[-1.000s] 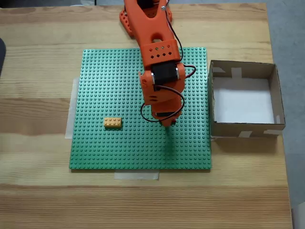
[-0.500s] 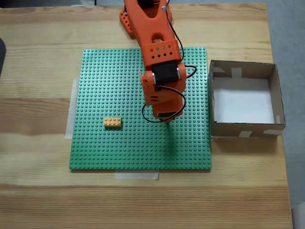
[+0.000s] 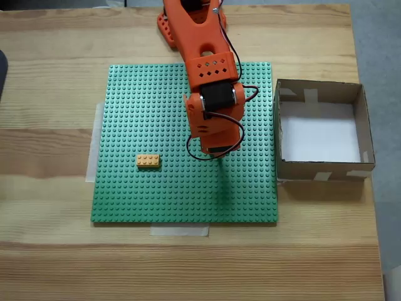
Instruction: Pick the red lego block and put it in the box.
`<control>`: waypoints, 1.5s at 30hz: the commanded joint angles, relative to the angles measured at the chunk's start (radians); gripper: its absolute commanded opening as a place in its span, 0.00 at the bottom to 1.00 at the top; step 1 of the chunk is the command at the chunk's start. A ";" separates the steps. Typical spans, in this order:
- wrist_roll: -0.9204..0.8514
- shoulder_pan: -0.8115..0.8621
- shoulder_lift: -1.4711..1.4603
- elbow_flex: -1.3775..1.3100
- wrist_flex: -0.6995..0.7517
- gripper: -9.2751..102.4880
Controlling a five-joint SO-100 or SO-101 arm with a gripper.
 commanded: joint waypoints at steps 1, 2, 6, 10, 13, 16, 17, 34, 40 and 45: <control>-0.008 0.000 0.032 -0.002 0.017 0.08; -0.009 0.003 0.040 0.000 0.021 0.08; -0.023 0.014 0.069 0.020 0.031 0.08; -0.032 0.023 0.107 0.049 0.037 0.08; -0.046 0.032 0.152 0.074 0.052 0.08; -0.066 0.044 0.206 0.095 0.074 0.08; -0.072 0.049 0.225 0.100 0.083 0.08; -0.112 -0.028 0.649 0.163 0.130 0.08; -0.058 -0.183 0.735 0.049 0.172 0.07; -0.011 -0.287 0.735 -0.074 0.199 0.07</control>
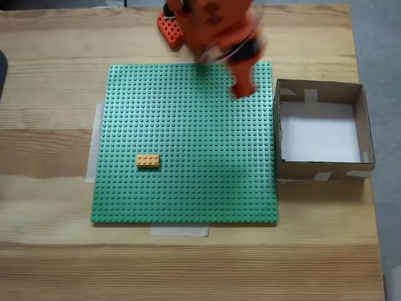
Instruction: Pick the red lego block and put it in the box.
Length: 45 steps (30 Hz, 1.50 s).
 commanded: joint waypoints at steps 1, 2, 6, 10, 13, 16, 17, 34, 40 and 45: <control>0.025 -0.051 0.034 -0.080 -0.008 0.07; 0.031 -0.064 0.034 -0.084 -0.015 0.07; 0.051 -0.110 0.026 -0.086 -0.032 0.07; 0.066 -0.143 0.015 -0.038 -0.101 0.07; 0.069 -0.153 -0.005 -0.003 -0.153 0.07; 0.077 -0.179 -0.040 -0.006 -0.169 0.07; 0.075 -0.186 -0.057 -0.012 -0.173 0.07; 0.020 -0.291 -0.535 -0.430 -0.133 0.07; 0.005 -0.299 -0.670 -0.488 -0.130 0.07; 0.005 -0.305 -0.736 -0.474 -0.146 0.07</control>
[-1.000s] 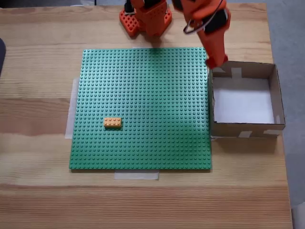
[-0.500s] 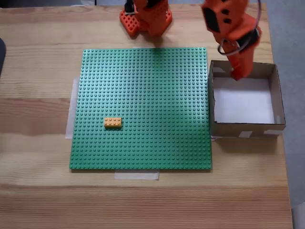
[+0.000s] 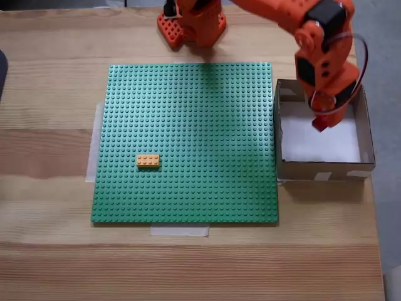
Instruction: Pick the red lego block and put it in the box.
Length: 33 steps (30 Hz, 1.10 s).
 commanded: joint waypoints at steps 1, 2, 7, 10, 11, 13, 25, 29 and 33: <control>0.000 -0.015 -0.015 -0.026 -0.015 0.07; 0.000 -0.015 -0.028 -0.026 -0.021 0.07; 0.002 -0.020 -0.089 -0.011 -0.051 0.07; 0.000 -0.017 -0.124 -0.011 -0.069 0.07; -0.002 -0.015 -0.135 -0.014 -0.074 0.07; -0.008 -0.012 -0.156 -0.015 -0.086 0.07; -0.015 -0.041 -0.219 -0.006 -0.149 0.07; -0.018 -0.055 -0.219 0.020 -0.155 0.07; -0.018 -0.064 -0.219 0.031 -0.150 0.08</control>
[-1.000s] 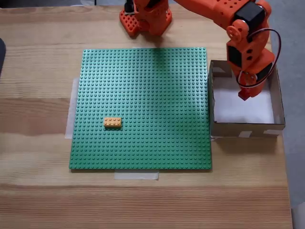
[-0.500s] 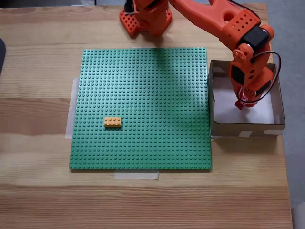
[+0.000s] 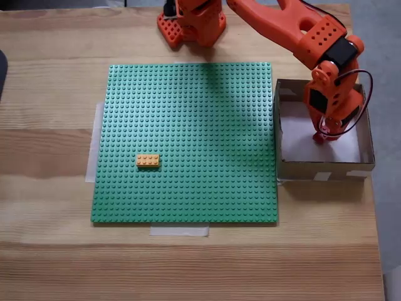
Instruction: Pick the red lego block and put it in the box.
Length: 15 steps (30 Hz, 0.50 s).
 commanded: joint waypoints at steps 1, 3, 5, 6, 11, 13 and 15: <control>-0.006 -0.005 0.008 -0.006 -0.003 0.09; -0.017 -0.005 0.008 -0.005 -0.009 0.09; -0.026 -0.003 0.008 -0.005 -0.012 0.10; -0.032 -0.002 0.008 -0.002 -0.012 0.14; -0.040 0.005 0.008 0.006 -0.014 0.19; -0.041 0.008 0.008 0.006 -0.015 0.21; -0.044 0.011 0.015 0.015 -0.025 0.22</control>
